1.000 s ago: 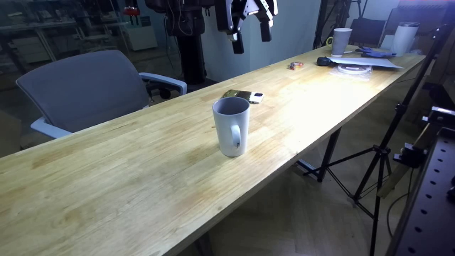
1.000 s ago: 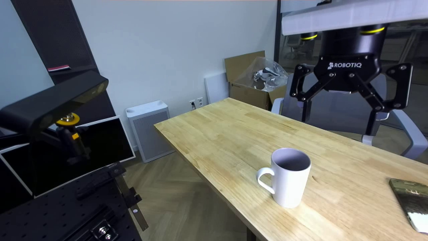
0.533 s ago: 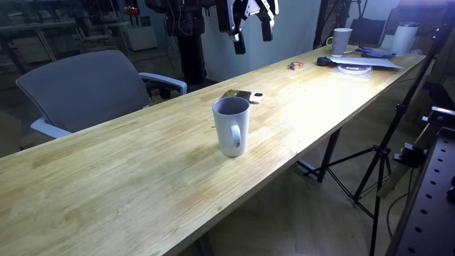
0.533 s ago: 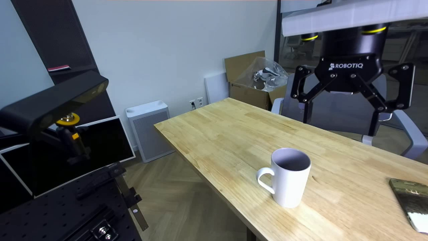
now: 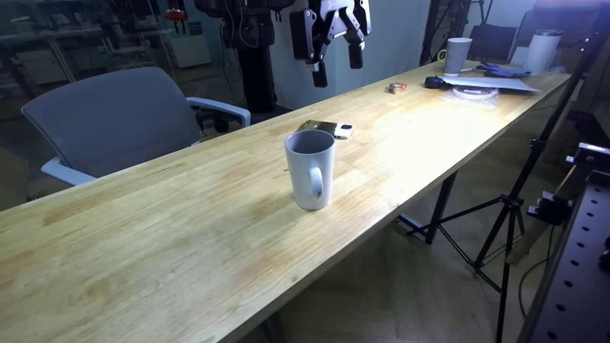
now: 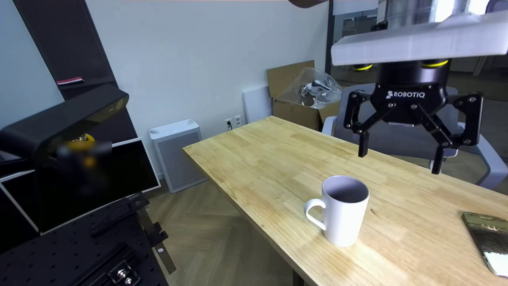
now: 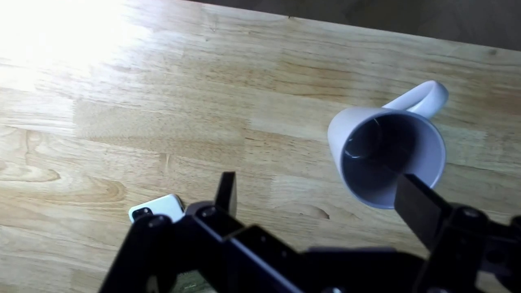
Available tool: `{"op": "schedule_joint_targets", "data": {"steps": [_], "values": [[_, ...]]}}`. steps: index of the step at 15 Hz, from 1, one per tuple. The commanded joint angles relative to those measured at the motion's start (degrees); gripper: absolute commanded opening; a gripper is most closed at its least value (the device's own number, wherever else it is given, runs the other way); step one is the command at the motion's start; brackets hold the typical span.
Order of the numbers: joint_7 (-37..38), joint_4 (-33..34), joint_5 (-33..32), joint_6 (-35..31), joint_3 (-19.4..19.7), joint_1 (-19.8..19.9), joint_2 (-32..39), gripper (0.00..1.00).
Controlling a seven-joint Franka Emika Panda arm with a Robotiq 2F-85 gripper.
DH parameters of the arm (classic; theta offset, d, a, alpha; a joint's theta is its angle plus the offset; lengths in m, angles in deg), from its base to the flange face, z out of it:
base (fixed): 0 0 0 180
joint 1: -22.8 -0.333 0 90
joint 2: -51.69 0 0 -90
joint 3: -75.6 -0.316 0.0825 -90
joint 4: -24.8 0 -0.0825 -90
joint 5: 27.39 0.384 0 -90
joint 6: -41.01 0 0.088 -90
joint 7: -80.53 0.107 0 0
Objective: Move the white mug backwards
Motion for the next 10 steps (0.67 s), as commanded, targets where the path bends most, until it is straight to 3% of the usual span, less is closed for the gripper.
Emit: {"op": "schedule_joint_targets", "data": {"steps": [1,10], "values": [[2.2,0.4,0.3,-5.0,0.2,0.0,2.8,1.0],[4.5,1.8,0.8,-10.6,0.7,-0.9,9.4,1.0]]}}
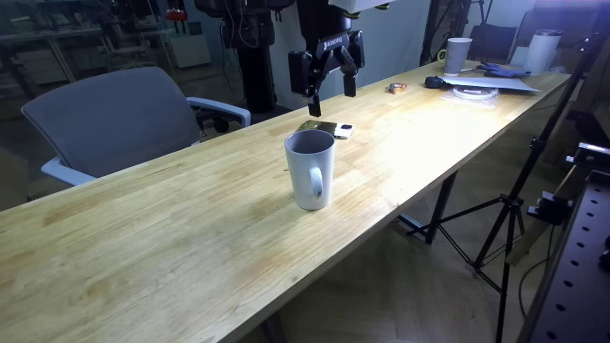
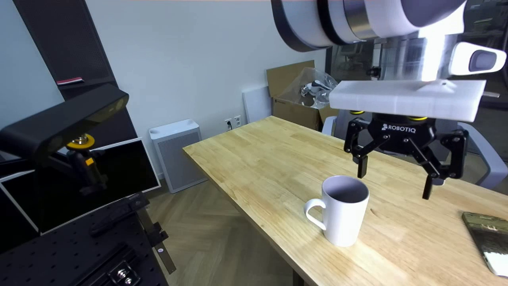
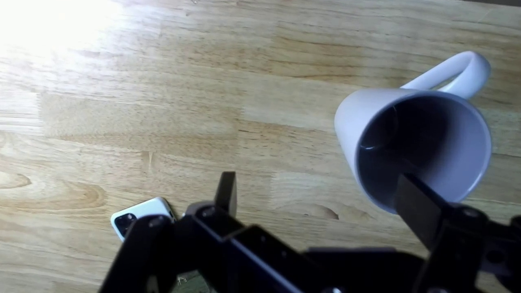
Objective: Move the white mug backwards
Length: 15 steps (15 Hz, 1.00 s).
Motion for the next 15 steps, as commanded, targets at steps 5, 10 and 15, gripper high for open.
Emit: {"op": "schedule_joint_targets", "data": {"steps": [5,10,15], "values": [[4.4,2.7,-0.6,-2.0,0.9,-2.0,5.1,1.0],[6.3,3.4,-0.7,-3.5,1.4,-3.2,7.0,1.0],[7.2,3.2,0.0,-5.0,1.3,-3.7,7.4,1.0]]}}
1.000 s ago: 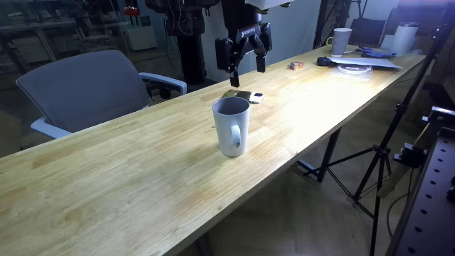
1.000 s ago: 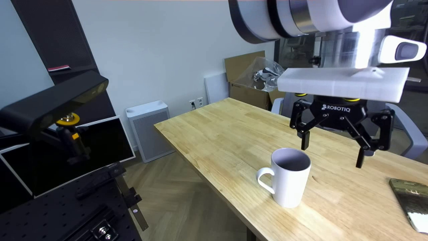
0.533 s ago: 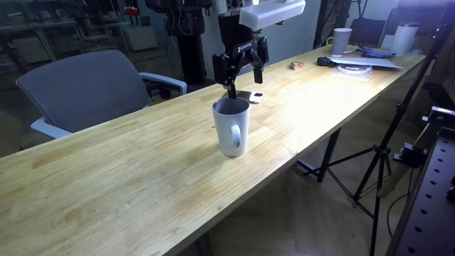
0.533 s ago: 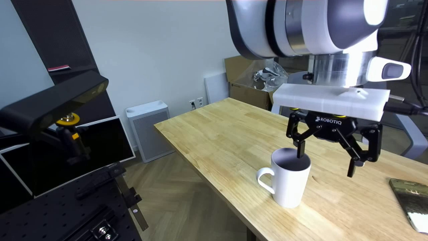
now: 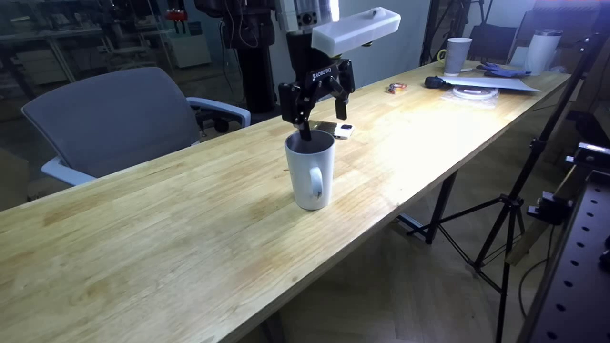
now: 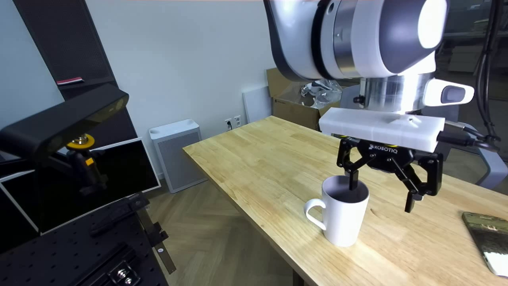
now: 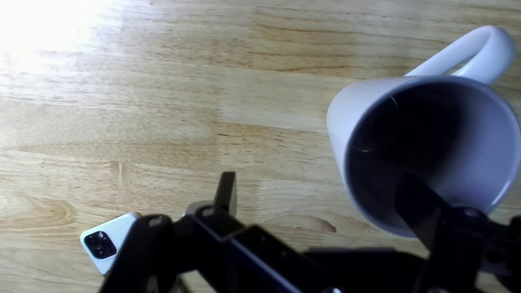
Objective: Move the white mug backwards
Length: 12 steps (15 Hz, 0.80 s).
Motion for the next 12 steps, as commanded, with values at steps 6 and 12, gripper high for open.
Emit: {"op": "schedule_joint_targets", "data": {"steps": [6,12], "values": [[4.8,0.2,-0.4,-4.3,1.5,-2.8,1.7,1.0],[5.5,0.7,0.4,-4.3,1.5,-3.5,3.4,1.0]]}}
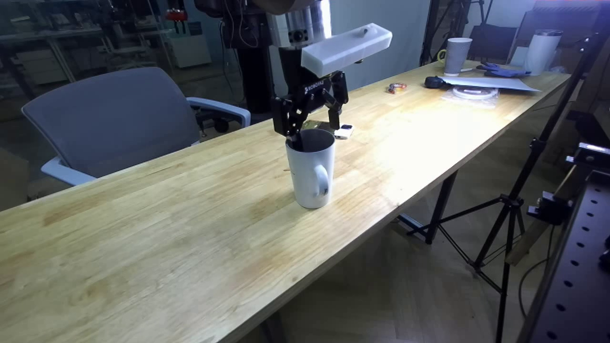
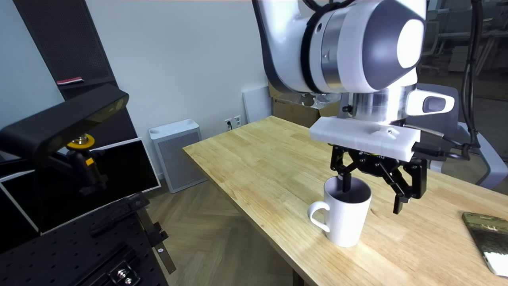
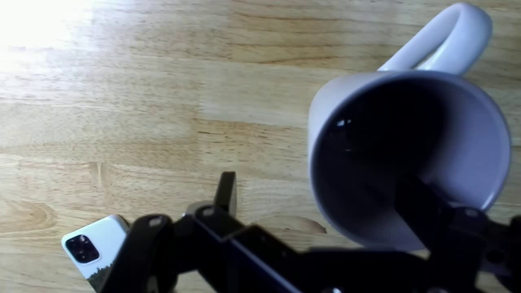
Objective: Move the white mug backwards
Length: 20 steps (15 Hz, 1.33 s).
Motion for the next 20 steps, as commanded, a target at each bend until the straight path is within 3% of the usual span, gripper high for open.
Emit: {"op": "schedule_joint_targets", "data": {"steps": [1,3,4,14,16,20], "values": [[2.3,0.8,0.5,-0.5,0.6,-0.9,1.2,1.0],[2.2,1.1,0.5,-0.2,0.6,-0.9,1.6,0.95],[2.1,1.1,0.6,-0.2,0.6,-0.8,1.8,0.74],[2.1,2.2,3.8,0.5,0.5,0.3,2.2,0.05],[2.1,2.5,4.4,0.7,0.6,0.6,2.4,0.0],[3.0,3.1,4.0,1.5,1.7,-0.3,3.0,0.03]]}}
